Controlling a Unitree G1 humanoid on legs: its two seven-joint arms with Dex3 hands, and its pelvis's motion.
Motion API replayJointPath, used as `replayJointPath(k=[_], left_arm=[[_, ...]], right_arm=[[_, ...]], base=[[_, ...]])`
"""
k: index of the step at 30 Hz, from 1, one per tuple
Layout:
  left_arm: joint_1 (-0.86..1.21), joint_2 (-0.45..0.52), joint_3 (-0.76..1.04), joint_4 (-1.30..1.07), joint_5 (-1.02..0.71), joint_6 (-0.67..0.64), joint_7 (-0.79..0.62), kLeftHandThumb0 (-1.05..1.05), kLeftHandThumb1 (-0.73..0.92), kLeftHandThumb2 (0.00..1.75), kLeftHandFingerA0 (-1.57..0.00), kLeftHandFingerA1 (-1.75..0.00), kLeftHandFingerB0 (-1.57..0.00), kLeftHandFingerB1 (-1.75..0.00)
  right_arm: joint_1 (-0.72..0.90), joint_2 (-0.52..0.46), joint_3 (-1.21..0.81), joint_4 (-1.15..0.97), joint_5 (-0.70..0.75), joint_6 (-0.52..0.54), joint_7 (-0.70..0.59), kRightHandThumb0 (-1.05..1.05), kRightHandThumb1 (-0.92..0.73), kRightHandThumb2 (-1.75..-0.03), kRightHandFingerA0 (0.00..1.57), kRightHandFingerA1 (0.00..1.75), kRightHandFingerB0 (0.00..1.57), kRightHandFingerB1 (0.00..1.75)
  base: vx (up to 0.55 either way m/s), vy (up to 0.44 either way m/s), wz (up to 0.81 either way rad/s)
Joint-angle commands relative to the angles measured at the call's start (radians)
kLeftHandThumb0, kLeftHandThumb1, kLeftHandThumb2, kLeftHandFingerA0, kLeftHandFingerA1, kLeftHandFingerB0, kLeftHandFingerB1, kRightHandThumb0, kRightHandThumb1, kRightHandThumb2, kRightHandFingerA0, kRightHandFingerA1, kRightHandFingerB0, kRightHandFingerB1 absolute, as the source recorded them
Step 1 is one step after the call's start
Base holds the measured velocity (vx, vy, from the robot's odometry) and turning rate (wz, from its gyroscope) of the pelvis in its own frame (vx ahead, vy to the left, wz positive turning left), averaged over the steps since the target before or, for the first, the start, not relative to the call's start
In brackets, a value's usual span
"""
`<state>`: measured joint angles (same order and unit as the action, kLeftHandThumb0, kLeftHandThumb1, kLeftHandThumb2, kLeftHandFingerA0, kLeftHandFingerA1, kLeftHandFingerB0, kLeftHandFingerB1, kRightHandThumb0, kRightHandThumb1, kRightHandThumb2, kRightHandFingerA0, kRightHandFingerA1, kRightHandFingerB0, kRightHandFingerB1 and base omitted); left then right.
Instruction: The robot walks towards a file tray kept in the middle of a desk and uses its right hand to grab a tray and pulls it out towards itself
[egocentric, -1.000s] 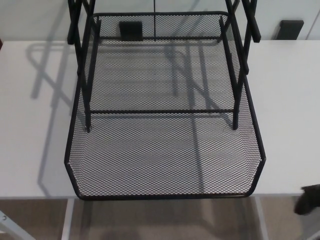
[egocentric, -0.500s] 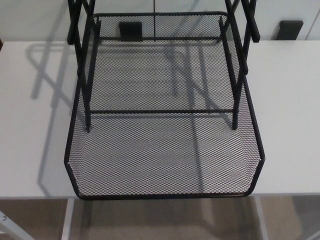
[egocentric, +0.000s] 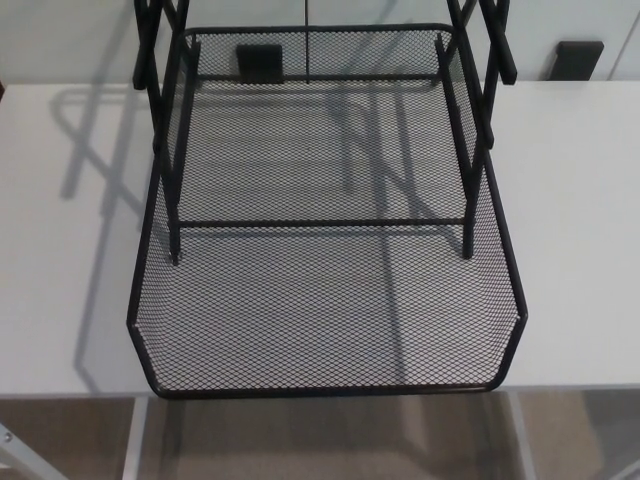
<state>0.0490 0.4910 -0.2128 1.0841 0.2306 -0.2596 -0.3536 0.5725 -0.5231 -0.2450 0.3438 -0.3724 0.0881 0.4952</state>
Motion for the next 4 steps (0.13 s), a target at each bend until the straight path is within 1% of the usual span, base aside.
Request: replayJointPath(k=[1, 2, 3, 4], left_arm=[[0.047, -0.026, 0.079, 0.019, -0.048, -0.049, 0.118, -0.61, 0.22, 0.66, -0.21, -0.4, -0.15, -0.36], [0.051, -0.03, 0.084, 0.019, -0.047, -0.05, 0.122, -0.61, 0.22, 0.66, -0.21, -0.4, -0.15, -0.36], [0.057, -0.036, 0.092, 0.017, -0.048, -0.044, 0.136, -0.59, 0.23, 0.65, -0.19, -0.4, -0.13, -0.35], [0.059, -0.038, 0.097, 0.016, -0.047, -0.041, 0.142, -0.59, 0.23, 0.65, -0.19, -0.4, -0.13, -0.35]], right_arm=[[-0.206, 0.253, -0.119, 0.197, 0.294, 0.088, -0.067, -0.65, -0.41, -0.77, 0.0, 0.24, 0.0, 0.19], [-0.212, 0.255, -0.122, 0.205, 0.29, 0.085, -0.064, -0.65, -0.41, -0.77, 0.0, 0.24, 0.0, 0.19], [-0.225, 0.265, -0.119, 0.221, 0.283, 0.085, -0.064, -0.57, -0.56, -0.68, 0.0, 0.06, 0.0, 0.05], [-0.232, 0.269, -0.118, 0.23, 0.28, 0.085, -0.064, -0.57, -0.56, -0.68, 0.0, 0.06, 0.0, 0.05]], base=[[0.0, 0.0, 0.0], [0.0, 0.0, 0.0], [0.0, 0.0, 0.0], [0.0, 0.0, 0.0]])
